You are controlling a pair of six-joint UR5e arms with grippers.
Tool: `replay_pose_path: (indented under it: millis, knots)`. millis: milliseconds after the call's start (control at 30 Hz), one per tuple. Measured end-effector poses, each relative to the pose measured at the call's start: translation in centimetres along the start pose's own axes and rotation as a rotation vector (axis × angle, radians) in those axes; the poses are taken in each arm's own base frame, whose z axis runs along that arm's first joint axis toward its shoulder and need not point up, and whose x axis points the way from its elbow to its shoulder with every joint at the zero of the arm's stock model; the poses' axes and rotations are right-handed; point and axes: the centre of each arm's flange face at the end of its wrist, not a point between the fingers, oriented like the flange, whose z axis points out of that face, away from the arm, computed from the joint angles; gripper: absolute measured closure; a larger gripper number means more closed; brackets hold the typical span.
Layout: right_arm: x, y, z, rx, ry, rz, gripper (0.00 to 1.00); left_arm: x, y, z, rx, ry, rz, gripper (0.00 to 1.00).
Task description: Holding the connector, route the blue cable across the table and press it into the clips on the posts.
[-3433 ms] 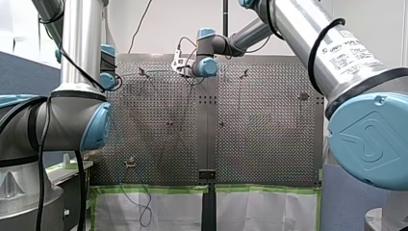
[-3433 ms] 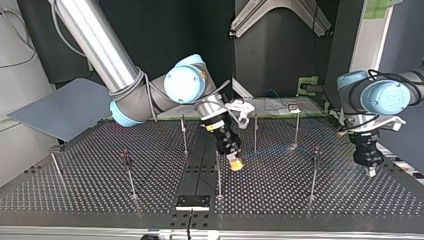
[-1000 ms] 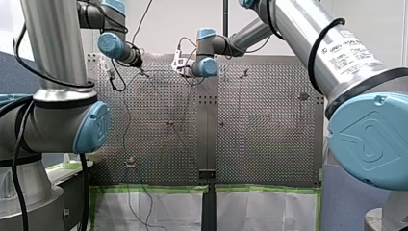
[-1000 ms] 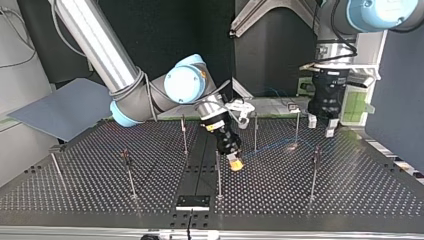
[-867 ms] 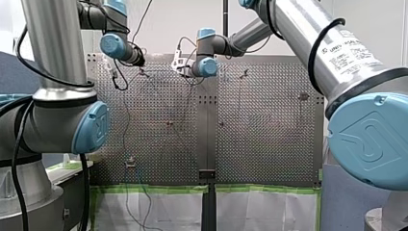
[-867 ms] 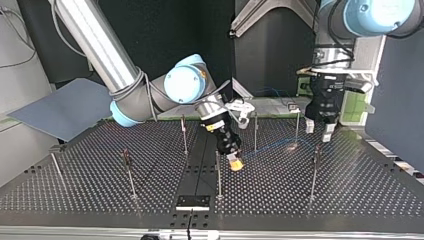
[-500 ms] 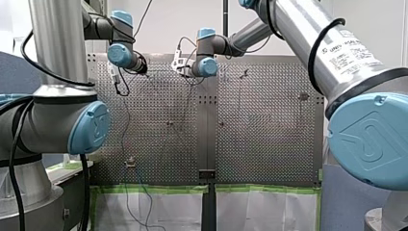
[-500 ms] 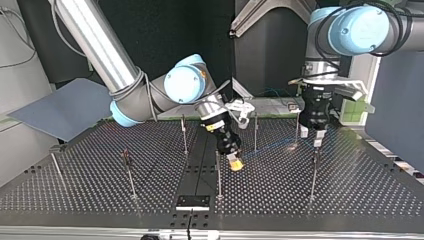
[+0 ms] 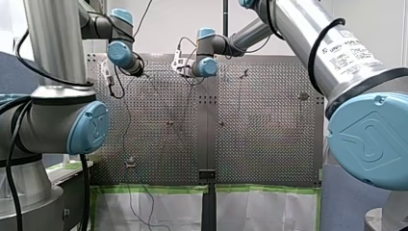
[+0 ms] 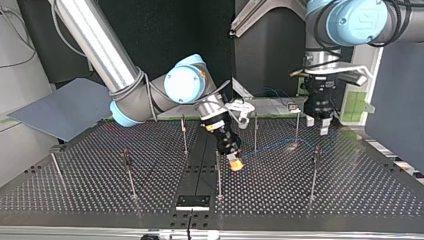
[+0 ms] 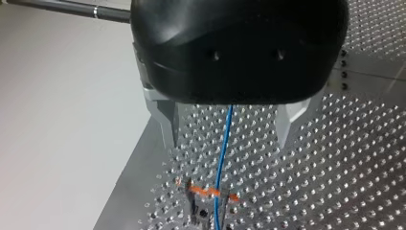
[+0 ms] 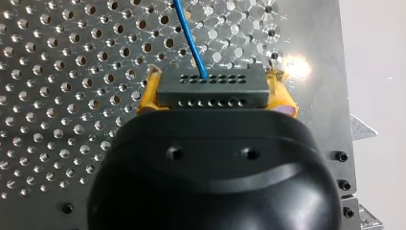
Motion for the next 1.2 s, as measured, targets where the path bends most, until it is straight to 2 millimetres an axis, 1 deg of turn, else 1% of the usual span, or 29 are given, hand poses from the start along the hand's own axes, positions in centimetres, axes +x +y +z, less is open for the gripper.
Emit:
replay_pose_path:
  millis: [133, 233, 633, 1200]
  knots:
    - [0.0, 0.0, 0.0, 0.000, 0.000, 0.000, 1.00, 0.3, -0.2, -1.3, 0.003, 0.011, 0.027, 0.00]
    - [0.0, 0.0, 0.0, 0.000, 0.000, 0.000, 1.00, 0.5, -0.4, -1.7, 0.005, 0.016, 0.037, 0.00]
    - [0.0, 0.0, 0.0, 0.000, 0.000, 0.000, 1.00, 0.6, -0.9, -2.0, 0.014, 0.020, 0.040, 0.00]
    - [0.0, 0.0, 0.0, 0.000, 0.000, 0.000, 1.00, 0.7, -0.9, -2.0, 0.014, 0.020, 0.040, 0.00]
